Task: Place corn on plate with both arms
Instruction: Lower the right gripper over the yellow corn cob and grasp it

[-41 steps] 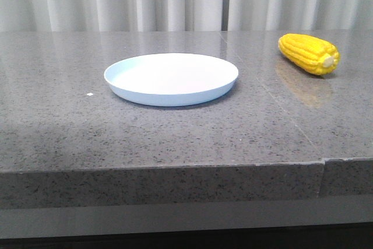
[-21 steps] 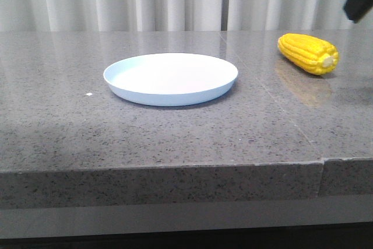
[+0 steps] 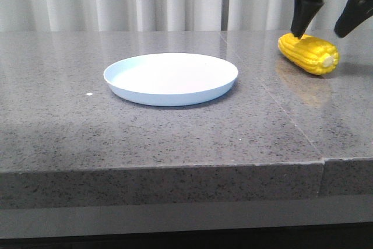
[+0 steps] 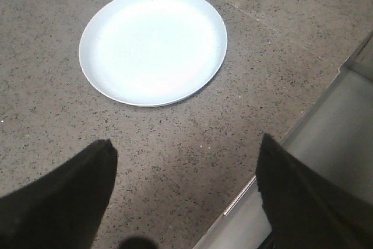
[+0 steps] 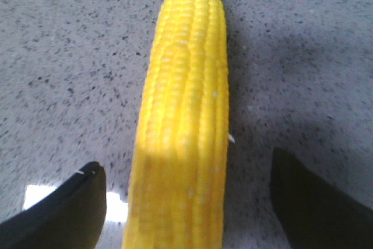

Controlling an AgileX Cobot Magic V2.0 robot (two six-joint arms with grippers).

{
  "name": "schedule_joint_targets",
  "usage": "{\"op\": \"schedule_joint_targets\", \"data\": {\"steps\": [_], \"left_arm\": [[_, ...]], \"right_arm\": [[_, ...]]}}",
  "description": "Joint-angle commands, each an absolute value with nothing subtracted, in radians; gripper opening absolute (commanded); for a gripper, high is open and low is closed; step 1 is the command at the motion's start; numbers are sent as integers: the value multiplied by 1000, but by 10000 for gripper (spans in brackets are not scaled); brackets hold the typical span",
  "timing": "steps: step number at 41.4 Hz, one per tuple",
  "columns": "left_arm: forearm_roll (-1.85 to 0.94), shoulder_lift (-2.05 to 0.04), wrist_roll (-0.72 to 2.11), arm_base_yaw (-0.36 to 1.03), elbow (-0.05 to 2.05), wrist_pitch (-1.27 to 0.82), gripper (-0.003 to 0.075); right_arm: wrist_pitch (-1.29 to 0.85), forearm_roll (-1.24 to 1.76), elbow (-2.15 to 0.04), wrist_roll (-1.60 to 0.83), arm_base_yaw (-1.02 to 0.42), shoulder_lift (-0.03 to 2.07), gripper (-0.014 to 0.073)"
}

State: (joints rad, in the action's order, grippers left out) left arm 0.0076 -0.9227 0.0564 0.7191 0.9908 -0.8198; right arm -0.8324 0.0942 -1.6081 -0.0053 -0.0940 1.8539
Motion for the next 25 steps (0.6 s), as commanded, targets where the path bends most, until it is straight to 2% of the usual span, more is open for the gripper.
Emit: {"op": "schedule_joint_targets", "data": {"steps": [1,8,11,15,16,25], "left_arm": [[8,-910,46,727,1018,-755,494],[8,-910,46,727,1018,-755,494],[8,-910,46,727,1018,-755,494],[8,-910,46,727,1018,-755,494],[8,-910,46,727,1018,-755,494],[8,-910,46,727,1018,-755,494]], "right_arm": [[-839,97,-1695,-12,-96,1862,603],[-889,97,-1752,-12,-103,1927,584],[-904,97,-1762,-12,-105,1931,480],[-905,97,-1763,-12,-105,1929,267],[-905,97,-1763,-12,-105,1928,240],[-909,97,-1763,-12,-108,1895,227]]}}
